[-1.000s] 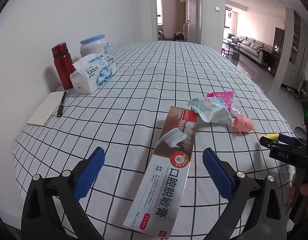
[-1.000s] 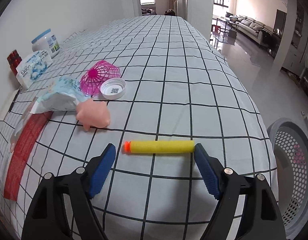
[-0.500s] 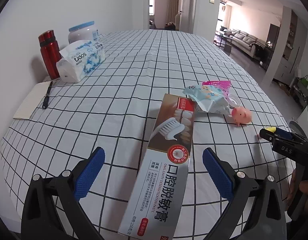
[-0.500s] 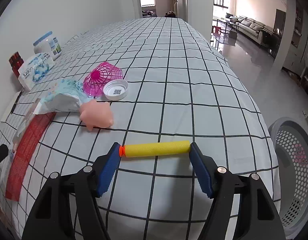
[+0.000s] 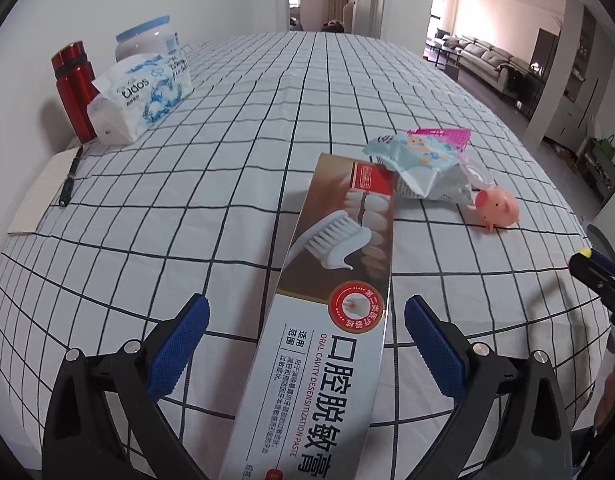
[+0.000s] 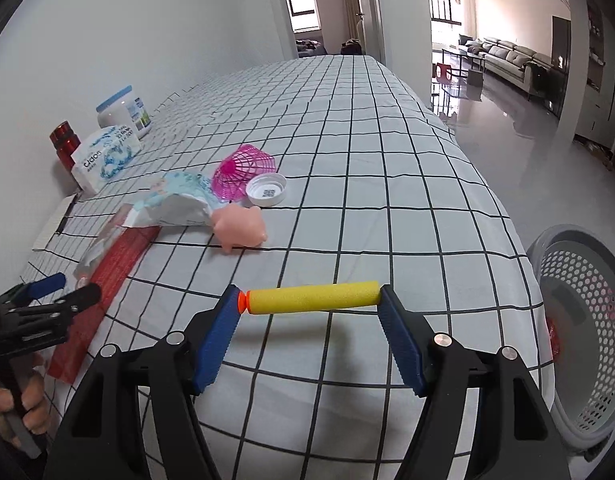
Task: Collect trash
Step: 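Close the left tool on the toothpaste box while the right tool grasps the yellow dart, then carry the toothpaste box and yellow dart in both tools over the basket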
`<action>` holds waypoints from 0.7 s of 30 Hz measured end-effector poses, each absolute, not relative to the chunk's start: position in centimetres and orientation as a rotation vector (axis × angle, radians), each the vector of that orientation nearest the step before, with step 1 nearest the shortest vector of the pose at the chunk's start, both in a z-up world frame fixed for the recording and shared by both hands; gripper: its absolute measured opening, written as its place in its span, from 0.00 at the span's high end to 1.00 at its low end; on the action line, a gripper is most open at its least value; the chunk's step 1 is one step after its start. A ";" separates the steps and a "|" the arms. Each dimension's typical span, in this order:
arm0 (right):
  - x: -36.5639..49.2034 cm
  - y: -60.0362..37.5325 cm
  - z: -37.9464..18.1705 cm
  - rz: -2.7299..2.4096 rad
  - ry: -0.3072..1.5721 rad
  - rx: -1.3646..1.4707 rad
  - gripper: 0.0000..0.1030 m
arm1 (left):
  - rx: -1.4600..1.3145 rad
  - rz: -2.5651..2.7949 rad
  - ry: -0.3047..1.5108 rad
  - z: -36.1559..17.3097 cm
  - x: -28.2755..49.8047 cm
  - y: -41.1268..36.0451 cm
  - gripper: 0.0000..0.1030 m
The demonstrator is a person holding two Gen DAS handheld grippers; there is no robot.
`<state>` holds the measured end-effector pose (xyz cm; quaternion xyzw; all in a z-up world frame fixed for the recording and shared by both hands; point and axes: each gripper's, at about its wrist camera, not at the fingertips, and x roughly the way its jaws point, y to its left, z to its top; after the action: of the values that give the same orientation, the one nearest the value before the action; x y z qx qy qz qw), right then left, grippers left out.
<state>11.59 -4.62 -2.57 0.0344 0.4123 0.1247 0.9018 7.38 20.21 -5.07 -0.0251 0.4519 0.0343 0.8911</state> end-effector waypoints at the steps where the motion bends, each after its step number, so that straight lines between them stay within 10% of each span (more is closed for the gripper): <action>1: 11.5 -4.6 -2.5 0.261 0.852 0.072 0.34 | -0.053 0.073 0.941 -5.2 7.4 20.2 0.07; 11: 10.7 -4.5 -3.1 0.278 0.867 0.078 0.34 | 0.014 0.076 0.972 -5.9 7.4 19.0 0.44; 21: 9.7 -5.2 -2.6 0.287 0.841 0.094 0.34 | -0.006 0.065 0.903 -4.0 5.9 18.3 0.50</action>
<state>9.68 -5.25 -2.57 0.0453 0.4066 0.1387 0.9019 5.87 18.33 -3.99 -0.0029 0.4362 0.0314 0.8993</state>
